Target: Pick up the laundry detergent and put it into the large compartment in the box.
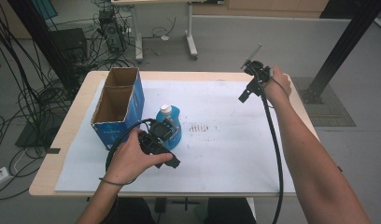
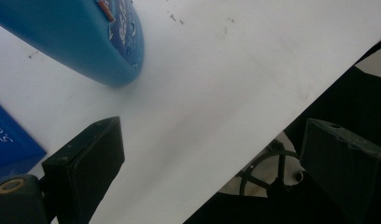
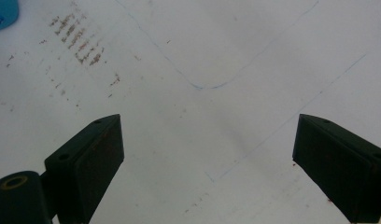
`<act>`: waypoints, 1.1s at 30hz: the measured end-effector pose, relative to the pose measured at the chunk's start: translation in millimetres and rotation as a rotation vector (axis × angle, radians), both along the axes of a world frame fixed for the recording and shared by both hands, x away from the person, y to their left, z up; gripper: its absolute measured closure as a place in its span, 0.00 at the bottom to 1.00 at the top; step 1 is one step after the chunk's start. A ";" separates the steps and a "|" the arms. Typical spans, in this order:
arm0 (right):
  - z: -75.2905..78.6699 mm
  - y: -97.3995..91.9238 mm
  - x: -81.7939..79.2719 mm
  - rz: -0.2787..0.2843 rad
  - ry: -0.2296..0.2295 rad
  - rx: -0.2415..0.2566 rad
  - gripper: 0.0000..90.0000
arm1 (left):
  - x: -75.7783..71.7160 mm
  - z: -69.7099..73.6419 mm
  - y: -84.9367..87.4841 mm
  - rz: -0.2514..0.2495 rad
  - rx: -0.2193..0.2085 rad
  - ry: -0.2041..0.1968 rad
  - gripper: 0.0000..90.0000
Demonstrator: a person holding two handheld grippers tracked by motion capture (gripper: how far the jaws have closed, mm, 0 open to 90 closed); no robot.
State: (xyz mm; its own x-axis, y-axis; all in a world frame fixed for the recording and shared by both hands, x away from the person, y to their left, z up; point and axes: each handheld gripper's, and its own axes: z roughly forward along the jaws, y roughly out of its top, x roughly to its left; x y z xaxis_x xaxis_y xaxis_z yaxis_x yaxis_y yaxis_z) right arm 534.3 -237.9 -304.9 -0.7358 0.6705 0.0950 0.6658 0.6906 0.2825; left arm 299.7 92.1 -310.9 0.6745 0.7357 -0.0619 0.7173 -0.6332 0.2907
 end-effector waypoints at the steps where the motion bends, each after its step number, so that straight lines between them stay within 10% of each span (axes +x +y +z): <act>1: 0.2 0.1 -0.1 -0.003 0.003 -0.001 0.10 | 0.1 -0.2 0.2 0.000 -0.002 -0.001 0.08; 17: -1.8 -0.9 0.9 -0.006 0.010 0.004 0.10 | 0.9 4.3 -0.5 0.001 0.001 -0.001 0.08; 33: 0.3 -5.9 0.8 -0.004 -0.004 0.009 0.09 | 7.7 39.8 -2.2 0.020 0.022 -0.038 0.08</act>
State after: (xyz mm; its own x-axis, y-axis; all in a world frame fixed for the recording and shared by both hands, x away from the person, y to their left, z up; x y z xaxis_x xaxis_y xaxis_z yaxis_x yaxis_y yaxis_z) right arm 535.1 -243.8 -304.5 -0.7337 0.6723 0.0983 0.6672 0.6857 0.2910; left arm 307.4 90.0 -271.1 0.6613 0.7498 -0.0206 0.7186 -0.6255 0.3040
